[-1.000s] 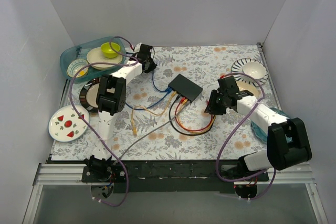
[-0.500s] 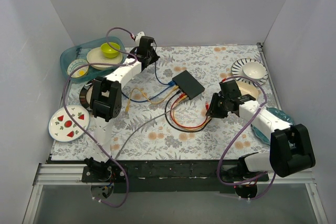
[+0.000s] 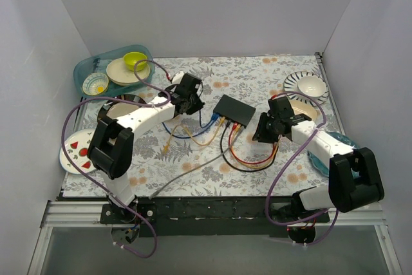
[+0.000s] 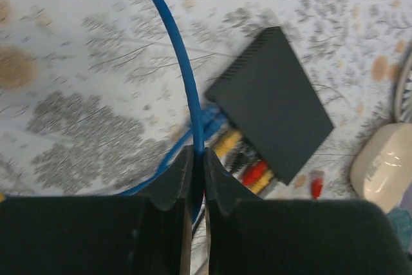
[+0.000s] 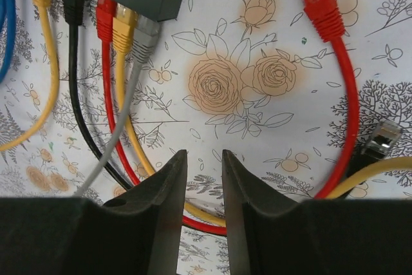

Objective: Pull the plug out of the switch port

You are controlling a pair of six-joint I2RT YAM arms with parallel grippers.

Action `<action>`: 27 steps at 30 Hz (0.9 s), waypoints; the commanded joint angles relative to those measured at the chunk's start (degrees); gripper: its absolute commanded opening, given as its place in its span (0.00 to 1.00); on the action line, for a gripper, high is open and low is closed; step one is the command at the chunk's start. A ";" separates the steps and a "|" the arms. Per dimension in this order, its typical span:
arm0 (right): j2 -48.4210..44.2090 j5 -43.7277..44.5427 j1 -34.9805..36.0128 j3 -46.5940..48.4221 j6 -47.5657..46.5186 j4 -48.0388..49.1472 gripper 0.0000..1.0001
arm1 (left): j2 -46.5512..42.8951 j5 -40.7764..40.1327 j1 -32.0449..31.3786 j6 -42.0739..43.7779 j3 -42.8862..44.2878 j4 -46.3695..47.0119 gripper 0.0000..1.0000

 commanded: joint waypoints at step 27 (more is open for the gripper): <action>5.91 10.09 -0.54 9.74 -1.38 -0.95 0.36 | -27.18 -7.29 -3.29 -1.03 -8.22 -14.61 0.45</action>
